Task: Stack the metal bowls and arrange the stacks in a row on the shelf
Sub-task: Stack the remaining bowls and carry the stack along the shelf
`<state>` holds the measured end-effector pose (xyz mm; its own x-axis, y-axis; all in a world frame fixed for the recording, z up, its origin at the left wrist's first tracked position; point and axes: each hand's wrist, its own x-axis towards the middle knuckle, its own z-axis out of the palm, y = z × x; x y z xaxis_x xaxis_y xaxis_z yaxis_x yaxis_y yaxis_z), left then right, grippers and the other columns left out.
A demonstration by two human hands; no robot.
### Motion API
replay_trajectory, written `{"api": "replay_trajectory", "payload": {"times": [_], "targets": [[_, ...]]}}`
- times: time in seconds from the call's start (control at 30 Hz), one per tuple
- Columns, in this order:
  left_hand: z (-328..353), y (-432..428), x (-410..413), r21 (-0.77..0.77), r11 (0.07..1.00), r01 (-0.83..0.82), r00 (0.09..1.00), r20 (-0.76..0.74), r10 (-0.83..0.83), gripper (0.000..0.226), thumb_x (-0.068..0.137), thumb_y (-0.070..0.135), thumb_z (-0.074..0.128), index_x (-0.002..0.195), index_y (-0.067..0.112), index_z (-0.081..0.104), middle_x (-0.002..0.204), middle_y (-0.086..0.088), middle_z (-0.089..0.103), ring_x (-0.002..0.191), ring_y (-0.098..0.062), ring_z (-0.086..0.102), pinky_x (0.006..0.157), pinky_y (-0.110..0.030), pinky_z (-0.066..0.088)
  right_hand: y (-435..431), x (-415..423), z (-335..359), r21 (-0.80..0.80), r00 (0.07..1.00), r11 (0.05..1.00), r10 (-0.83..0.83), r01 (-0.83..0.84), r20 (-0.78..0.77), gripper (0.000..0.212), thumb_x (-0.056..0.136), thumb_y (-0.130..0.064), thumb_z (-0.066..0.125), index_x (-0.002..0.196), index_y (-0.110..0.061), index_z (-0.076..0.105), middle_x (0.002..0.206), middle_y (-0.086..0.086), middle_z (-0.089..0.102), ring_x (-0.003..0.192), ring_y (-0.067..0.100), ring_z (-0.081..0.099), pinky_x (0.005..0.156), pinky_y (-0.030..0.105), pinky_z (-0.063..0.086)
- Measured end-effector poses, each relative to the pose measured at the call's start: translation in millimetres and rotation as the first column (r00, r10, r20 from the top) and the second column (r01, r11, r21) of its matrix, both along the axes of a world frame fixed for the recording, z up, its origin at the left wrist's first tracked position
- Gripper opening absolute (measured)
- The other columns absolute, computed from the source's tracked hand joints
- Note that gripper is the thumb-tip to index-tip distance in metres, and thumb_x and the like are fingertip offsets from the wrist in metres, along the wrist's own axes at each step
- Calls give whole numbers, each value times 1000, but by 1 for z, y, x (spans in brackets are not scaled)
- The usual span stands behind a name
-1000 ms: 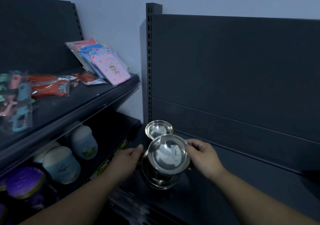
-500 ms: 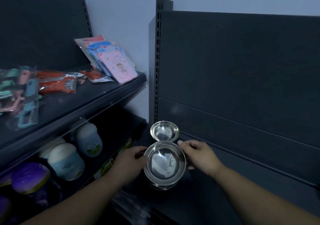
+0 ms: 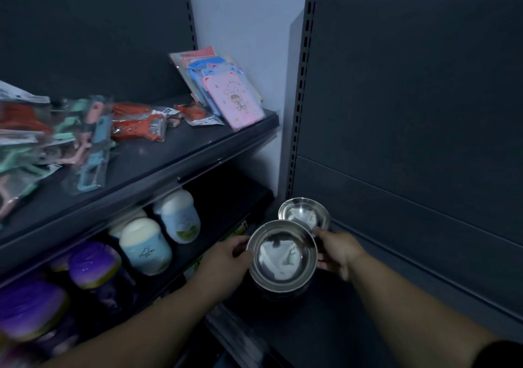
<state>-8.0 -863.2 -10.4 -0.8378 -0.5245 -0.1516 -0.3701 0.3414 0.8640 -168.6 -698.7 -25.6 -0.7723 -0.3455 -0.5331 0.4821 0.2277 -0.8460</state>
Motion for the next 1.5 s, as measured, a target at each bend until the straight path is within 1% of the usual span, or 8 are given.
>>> {"api": "replay_trajectory", "payload": {"times": [0.2, 0.53, 0.7, 0.8, 1.03, 1.2, 1.33, 1.5], "targets": [[-2, 1, 3, -14, 1000, 5, 1000, 30, -4, 32, 89, 37, 58, 119, 30, 64, 107, 11, 70, 94, -4, 66, 87, -27, 53, 0, 2, 3, -38, 993, 992, -118, 118, 12, 14, 96, -16, 51, 90, -8, 61, 71, 8, 61, 56, 17, 55, 41, 21, 50], [1, 10, -3, -16, 999, 37, 999, 3, -37, 24, 93, 39, 55, 110, 26, 67, 98, 12, 67, 87, -1, 60, 62, -3, 38, 33, 30, 68, -154, 924, 968, -235, 196, -301, 24, 90, -27, 52, 95, -9, 67, 74, 11, 63, 66, 21, 58, 58, 32, 48], [-5, 4, -3, 153, 988, -21, 999, -41, 28, 45, 93, 57, 42, 92, 24, 73, 96, 0, 74, 95, -18, 67, 95, -36, 50, 41, 62, 73, 141, 842, 981, -38, 135, -538, 24, 81, -30, 56, 66, -14, 67, 56, 1, 64, 55, 20, 60, 59, 38, 54], [-5, 4, -2, 294, 956, -10, 998, -56, 28, 50, 91, 63, 38, 93, 28, 73, 100, 2, 73, 97, -19, 67, 91, -42, 54, 41, 76, 67, 273, 796, 948, 38, 161, -603, 22, 79, -37, 58, 71, -19, 69, 62, -5, 68, 64, 15, 65, 65, 29, 55], [-4, 8, 4, 390, 917, 82, 995, -85, -53, 15, 94, 45, 49, 101, 37, 60, 122, 1, 61, 105, -19, 60, 68, -30, 54, 33, 88, 53, 386, 781, 886, 46, 256, -623, 35, 82, -49, 61, 68, -18, 65, 65, -2, 70, 66, 14, 66, 60, 23, 51], [-3, 8, 4, 345, 931, 122, 991, -88, -97, 38, 93, 44, 50, 130, 36, 52, 136, 2, 52, 113, -22, 57, 69, -29, 54, 33, 92, 49, 382, 811, 873, -27, 304, -584, 51, 80, -65, 56, 72, -16, 61, 70, -1, 69, 69, 12, 65, 55, 24, 44], [-6, 3, 6, 331, 925, 184, 983, -62, -174, 48, 90, 53, 49, 136, 43, 42, 143, 3, 45, 119, -22, 54, 78, -33, 57, 36, 102, 43, 245, 857, 950, -44, 196, -514, 44, 86, -65, 47, 99, -26, 63, 96, -11, 68, 88, 4, 61, 66, 16, 45], [-3, 4, 6, 443, 851, 281, 956, -48, -290, 58, 87, 59, 49, 140, 50, 30, 152, 4, 35, 127, -24, 48, 84, -29, 54, 36, 116, 32, 24, 964, 1000, -4, 11, -265, 35, 88, -62, 47, 117, -45, 53, 111, -20, 60, 101, 3, 57, 79, 36, 60]]}}
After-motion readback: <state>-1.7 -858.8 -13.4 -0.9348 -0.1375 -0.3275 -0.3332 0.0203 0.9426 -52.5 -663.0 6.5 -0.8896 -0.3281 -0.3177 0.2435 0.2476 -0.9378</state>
